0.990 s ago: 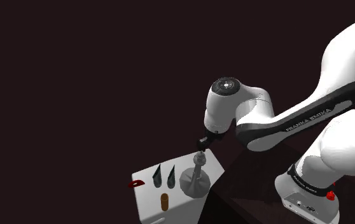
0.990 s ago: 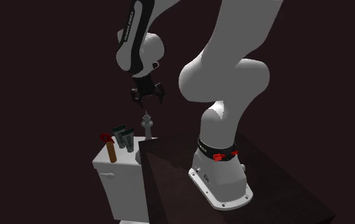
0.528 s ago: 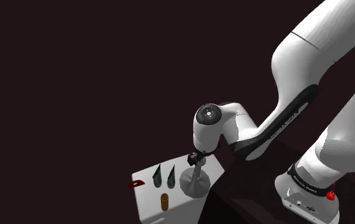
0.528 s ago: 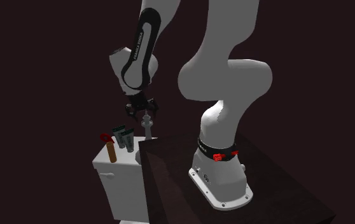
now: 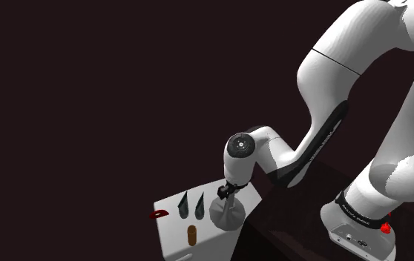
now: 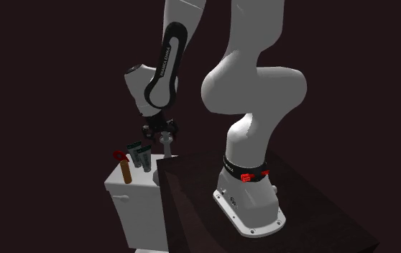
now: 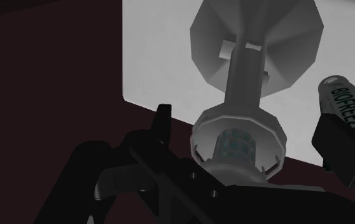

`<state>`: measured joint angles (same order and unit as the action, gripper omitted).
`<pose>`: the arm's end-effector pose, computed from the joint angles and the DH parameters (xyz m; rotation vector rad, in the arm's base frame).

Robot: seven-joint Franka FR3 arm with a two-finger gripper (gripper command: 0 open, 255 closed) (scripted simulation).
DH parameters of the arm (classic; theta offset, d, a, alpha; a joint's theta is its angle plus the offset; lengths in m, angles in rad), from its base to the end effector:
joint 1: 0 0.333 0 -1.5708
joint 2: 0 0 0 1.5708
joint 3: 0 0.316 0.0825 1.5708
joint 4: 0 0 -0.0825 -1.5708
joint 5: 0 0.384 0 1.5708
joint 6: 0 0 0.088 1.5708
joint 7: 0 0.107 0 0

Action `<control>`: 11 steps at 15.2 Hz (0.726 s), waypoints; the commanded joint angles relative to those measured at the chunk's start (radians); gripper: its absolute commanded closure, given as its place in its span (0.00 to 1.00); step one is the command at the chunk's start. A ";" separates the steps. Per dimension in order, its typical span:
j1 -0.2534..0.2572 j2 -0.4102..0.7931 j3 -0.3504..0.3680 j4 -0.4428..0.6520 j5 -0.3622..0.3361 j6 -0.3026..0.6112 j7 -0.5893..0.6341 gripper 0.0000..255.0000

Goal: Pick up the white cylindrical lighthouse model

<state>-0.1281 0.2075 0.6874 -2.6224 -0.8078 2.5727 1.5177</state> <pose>0.3268 0.2377 0.1789 2.8715 -0.3336 0.1793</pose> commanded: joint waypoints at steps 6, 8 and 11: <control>0.002 0.004 -0.003 0.002 -0.007 0.000 0.005 1.00; 0.002 0.004 -0.003 0.002 -0.006 0.000 0.005 1.00; -0.007 -0.017 0.011 -0.004 0.026 -0.003 -0.020 1.00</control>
<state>-0.1295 0.2017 0.6920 -2.6231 -0.8001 2.5711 1.5122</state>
